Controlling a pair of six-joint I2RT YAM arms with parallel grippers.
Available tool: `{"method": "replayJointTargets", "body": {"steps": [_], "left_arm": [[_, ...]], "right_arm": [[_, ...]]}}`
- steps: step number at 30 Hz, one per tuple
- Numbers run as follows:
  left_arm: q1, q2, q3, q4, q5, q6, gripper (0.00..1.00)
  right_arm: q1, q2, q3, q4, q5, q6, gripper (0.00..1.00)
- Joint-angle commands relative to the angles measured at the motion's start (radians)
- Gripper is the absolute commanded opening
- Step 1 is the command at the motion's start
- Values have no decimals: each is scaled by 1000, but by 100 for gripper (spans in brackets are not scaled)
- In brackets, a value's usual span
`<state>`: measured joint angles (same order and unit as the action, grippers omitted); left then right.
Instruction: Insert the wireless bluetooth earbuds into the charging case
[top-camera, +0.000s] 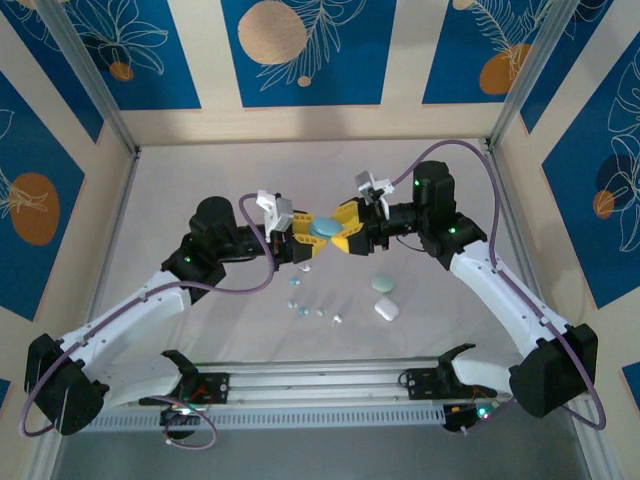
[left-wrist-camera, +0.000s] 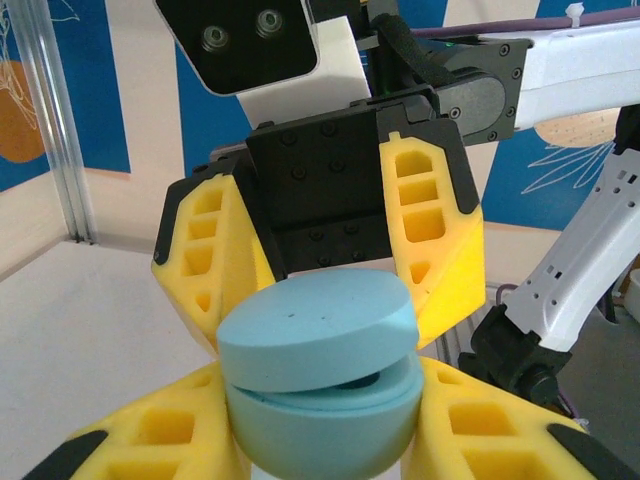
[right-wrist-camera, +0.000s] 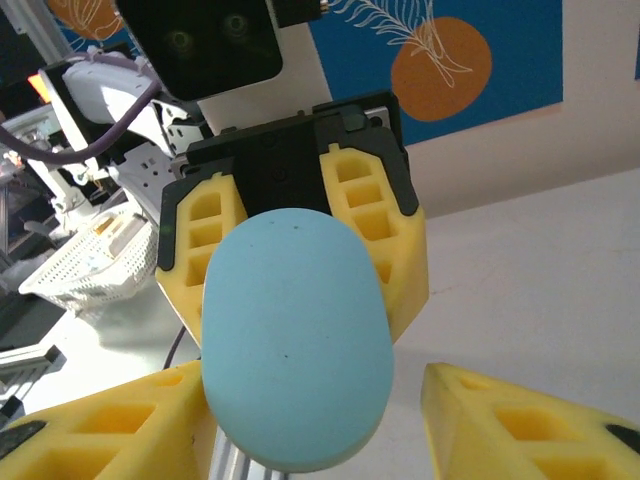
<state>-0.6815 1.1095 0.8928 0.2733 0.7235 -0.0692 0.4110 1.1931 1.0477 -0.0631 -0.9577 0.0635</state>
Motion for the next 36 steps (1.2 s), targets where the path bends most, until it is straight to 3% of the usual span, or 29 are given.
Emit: {"method": "replayJointTargets", "body": {"steps": [1,12,19,27,36], "left_arm": [[-8,-7,-7,52,79,6,22],[-8,-19,-45,106,38,-49,22],[-8,-56,-102,122,-151,-69,22],[-7,-69,-136,181,-207,-97,22],[-7,-135,-176,175,-300,-67,22]], "right_arm": [[-17,4,46,-19,131,81,55],[-17,28,79,-34,165,155,58],[-15,5,119,-82,108,170,66],[-14,-7,141,-193,182,149,69],[-59,-25,129,-261,343,331,67]]}}
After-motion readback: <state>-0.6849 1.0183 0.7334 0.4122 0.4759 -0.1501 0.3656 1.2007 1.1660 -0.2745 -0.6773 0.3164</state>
